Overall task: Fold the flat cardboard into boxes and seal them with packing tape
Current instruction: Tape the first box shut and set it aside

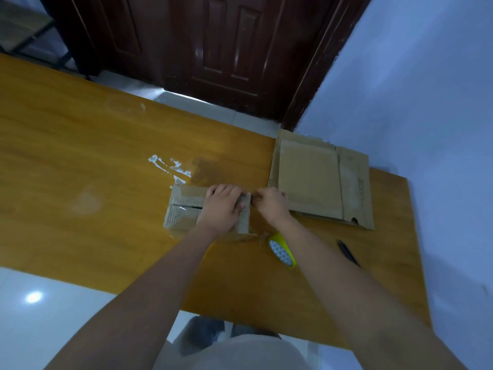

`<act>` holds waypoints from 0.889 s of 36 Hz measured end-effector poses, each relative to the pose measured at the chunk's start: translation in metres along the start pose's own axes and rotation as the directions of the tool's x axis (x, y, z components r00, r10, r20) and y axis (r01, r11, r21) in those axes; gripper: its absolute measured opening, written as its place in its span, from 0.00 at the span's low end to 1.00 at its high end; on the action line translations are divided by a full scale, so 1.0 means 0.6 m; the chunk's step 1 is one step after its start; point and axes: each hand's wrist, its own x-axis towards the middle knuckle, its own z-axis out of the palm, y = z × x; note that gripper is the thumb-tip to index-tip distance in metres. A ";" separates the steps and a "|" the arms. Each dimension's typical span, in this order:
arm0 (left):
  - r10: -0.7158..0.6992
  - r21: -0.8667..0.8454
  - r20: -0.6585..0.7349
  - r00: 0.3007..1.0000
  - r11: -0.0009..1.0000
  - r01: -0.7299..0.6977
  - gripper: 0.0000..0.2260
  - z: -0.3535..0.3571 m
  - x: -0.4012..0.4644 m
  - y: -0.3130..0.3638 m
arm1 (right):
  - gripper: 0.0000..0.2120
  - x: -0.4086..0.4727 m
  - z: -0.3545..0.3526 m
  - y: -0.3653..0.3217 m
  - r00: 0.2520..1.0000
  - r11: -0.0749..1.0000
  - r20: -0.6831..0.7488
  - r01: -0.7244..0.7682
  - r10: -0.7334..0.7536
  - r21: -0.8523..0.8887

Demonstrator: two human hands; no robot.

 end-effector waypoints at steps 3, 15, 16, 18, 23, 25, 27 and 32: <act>-0.003 -0.001 -0.005 1.000 1.000 0.003 0.10 0.000 0.001 0.002 | 0.10 -0.013 0.021 0.005 0.997 0.970 0.040 -0.067 0.059 0.233; -0.017 -0.006 0.028 0.999 1.000 0.017 0.10 -0.002 0.003 0.001 | 0.24 -0.087 -0.014 0.052 0.990 0.998 0.125 0.066 -0.065 0.001; -0.013 -0.007 0.026 1.000 1.000 0.014 0.11 -0.002 0.002 0.001 | 0.25 -0.094 -0.017 0.054 0.993 0.998 0.099 0.058 -0.061 0.033; -0.016 -0.005 0.041 0.999 1.000 0.016 0.13 -0.004 0.002 0.001 | 0.23 -0.110 -0.017 0.052 0.990 0.995 0.104 0.088 -0.093 0.051; -0.028 0.003 0.059 0.998 1.000 0.028 0.17 -0.007 0.004 0.003 | 0.24 -0.144 0.008 0.032 0.975 0.984 0.145 0.175 -0.170 -0.021; -0.023 0.004 0.063 0.998 1.000 0.023 0.17 -0.008 0.003 0.002 | 0.20 -0.147 0.018 0.027 0.973 0.975 0.126 0.204 -0.192 -0.087; -0.023 0.005 0.071 0.997 1.000 0.022 0.18 -0.008 0.003 0.002 | 0.16 -0.149 0.026 0.024 0.973 0.962 0.111 0.220 -0.204 -0.159; -0.025 -0.009 0.060 0.998 1.000 0.026 0.16 -0.008 0.004 0.004 | 0.16 -0.147 0.034 0.011 0.968 0.929 0.061 0.249 -0.242 -0.272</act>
